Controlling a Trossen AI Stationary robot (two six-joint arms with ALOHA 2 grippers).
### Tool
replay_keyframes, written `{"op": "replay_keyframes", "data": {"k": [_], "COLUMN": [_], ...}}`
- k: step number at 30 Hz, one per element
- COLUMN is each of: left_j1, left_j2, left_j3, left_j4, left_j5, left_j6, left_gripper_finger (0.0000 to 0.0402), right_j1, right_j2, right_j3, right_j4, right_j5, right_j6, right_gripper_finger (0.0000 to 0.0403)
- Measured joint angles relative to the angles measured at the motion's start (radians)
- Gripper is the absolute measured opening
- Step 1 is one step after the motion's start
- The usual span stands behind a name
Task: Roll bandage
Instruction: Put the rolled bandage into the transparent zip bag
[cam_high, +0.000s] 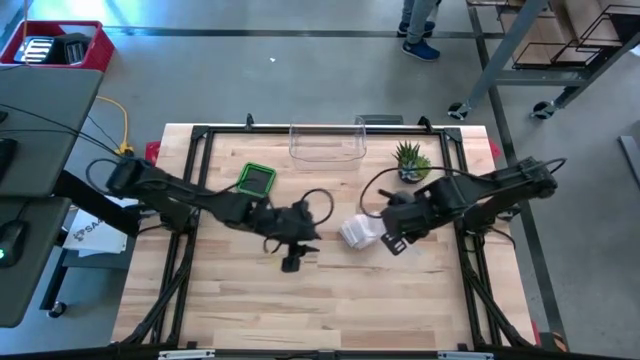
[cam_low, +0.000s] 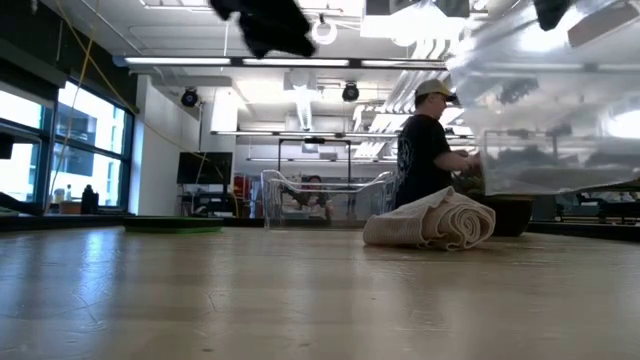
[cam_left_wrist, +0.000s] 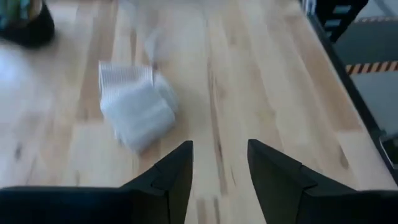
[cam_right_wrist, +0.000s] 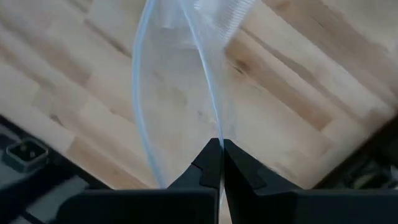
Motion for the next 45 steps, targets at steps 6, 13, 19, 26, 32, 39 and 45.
{"op": "replay_keyframes", "data": {"k": [6,13,19,26,32,39,45], "left_j1": [0.102,0.120,0.136,0.167,0.194,0.237,0.243], "left_j2": [0.159,0.301,0.450,0.642,0.688,0.690,0.710], "left_j3": [0.102,0.242,0.425,0.659,0.713,0.713,0.712], "left_j4": [0.063,0.048,-0.144,-0.250,-0.352,-0.363,-0.376], "left_j5": [0.098,0.112,0.106,-0.006,0.039,0.112,0.167], "left_j6": [-0.036,0.328,0.634,0.791,0.941,1.040,1.142], "left_gripper_finger": [0.0181,0.0228,0.0241,0.0241,0.0241,0.0241,0.0241], "right_j1": [0.048,0.063,0.059,0.058,0.053,0.032,-0.004], "right_j2": [-0.135,-0.271,-0.357,-0.414,-0.425,-0.423,-0.423], "right_j3": [-0.121,-0.205,-0.246,-0.256,-0.256,-0.256,-0.256], "right_j4": [0.006,0.019,0.058,0.071,0.068,0.069,0.076], "right_j5": [0.031,0.078,0.118,0.132,0.148,0.157,0.164], "right_j6": [0.190,0.190,0.083,0.060,0.075,0.079,0.059], "right_gripper_finger": [0.0000,0.0000,0.0000,0.0000,0.0000,0.0000,0.0000]}}
